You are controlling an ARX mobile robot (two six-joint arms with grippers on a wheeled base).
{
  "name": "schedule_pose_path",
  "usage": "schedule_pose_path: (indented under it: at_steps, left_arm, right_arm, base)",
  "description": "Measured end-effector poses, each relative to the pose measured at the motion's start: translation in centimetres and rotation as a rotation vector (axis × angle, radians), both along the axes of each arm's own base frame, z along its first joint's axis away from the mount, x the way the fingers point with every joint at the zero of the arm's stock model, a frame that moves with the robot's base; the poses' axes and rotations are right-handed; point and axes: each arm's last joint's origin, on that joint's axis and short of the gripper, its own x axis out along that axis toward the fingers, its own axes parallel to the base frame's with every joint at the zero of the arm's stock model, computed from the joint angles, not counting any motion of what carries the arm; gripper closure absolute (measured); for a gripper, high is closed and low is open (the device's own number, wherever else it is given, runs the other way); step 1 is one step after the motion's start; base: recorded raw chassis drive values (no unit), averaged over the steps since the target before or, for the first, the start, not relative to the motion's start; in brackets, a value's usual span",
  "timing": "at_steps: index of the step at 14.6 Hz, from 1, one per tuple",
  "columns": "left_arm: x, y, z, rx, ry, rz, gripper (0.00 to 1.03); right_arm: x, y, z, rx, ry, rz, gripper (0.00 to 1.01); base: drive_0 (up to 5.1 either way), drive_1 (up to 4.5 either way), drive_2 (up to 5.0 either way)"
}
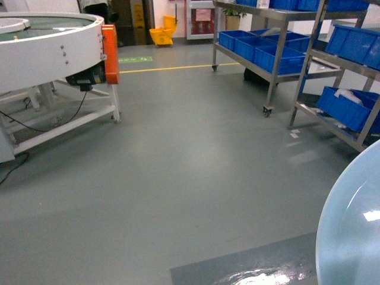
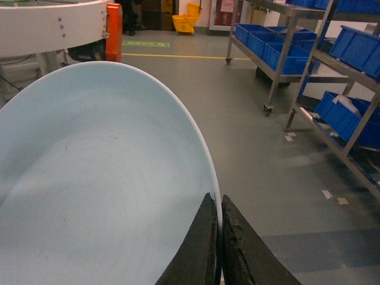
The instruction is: Place blue tray on left shelf second layer neatly
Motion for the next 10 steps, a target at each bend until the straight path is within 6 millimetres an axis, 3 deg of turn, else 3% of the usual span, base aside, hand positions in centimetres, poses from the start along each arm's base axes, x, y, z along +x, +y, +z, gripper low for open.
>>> schedule_pose_path:
  at_steps: [10]
  left_arm:
    - [0.00, 0.00, -0.03, 0.000, 0.003, 0.000, 0.05]
  right_arm:
    - [0.00, 0.00, -0.03, 0.000, 0.002, 0.000, 0.99]
  base:
    - [0.0, 4.20, -4.1]
